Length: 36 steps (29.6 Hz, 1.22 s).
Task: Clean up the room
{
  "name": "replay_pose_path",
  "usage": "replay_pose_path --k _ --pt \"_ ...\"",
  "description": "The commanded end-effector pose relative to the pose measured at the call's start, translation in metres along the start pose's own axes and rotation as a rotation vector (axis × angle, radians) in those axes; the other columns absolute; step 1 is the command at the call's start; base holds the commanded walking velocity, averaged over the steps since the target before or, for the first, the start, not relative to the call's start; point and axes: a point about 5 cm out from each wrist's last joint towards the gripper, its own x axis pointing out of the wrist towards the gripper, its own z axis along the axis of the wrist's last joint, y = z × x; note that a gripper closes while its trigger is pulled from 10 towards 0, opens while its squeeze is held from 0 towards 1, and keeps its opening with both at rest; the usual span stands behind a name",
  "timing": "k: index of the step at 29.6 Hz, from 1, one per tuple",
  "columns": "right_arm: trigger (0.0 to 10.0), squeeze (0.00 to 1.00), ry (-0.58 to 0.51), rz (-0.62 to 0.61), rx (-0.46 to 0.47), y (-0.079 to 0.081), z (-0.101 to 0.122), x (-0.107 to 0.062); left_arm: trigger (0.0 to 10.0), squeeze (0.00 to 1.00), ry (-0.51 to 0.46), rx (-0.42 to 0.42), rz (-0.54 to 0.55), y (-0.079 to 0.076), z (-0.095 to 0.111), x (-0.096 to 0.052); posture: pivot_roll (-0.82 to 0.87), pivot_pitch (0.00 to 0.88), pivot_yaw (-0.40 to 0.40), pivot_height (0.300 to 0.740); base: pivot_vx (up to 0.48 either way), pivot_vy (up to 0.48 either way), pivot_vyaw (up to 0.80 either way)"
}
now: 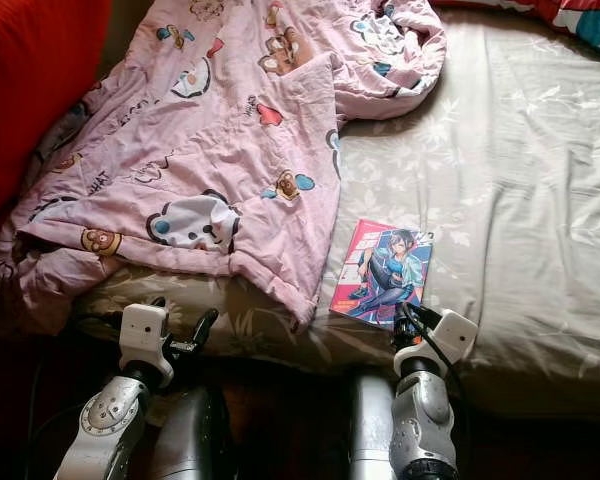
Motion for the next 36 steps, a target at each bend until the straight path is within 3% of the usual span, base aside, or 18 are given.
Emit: replay_pose_path --k 1,15,24,27,32,36 --pt "10.0 0.0 0.028 -0.018 0.02 -0.004 -0.01 -0.004 10.0 0.0 0.035 0.012 0.014 0.008 -0.005 -0.007 -0.02 0.27 0.103 0.582 0.0 0.0 0.0" --pt "10.0 0.0 0.049 -0.015 0.049 -0.006 -0.015 -0.003 10.0 0.0 0.049 0.035 0.006 0.011 -0.004 -0.006 -0.01 0.265 0.124 0.582 0.0 0.0 0.0" --pt "10.0 0.0 0.098 -0.018 0.123 -0.01 -0.026 -0.005 10.0 0.0 0.048 0.045 0.0 0.014 -0.002 -0.007 0.01 0.266 0.139 0.582 0.0 0.0 0.0" --pt "10.0 0.0 0.12 0.007 0.163 -0.008 -0.03 -0.006 10.0 0.0 0.046 0.063 -0.009 0.015 0.0 -0.007 0.02 0.271 0.145 0.582 0.0 0.0 0.0" --pt "10.0 0.0 0.17 0.041 0.321 -0.006 -0.041 -0.01 10.0 0.0 0.049 0.069 -0.014 0.016 0.001 -0.008 0.02 0.278 0.154 0.582 0.0 0.0 0.0" --pt "10.0 0.0 0.206 0.083 0.395 -0.003 -0.049 -0.014 10.0 0.0 0.049 0.072 -0.019 0.016 0.001 -0.008 0.03 0.282 0.158 0.582 0.0 0.0 0.0"
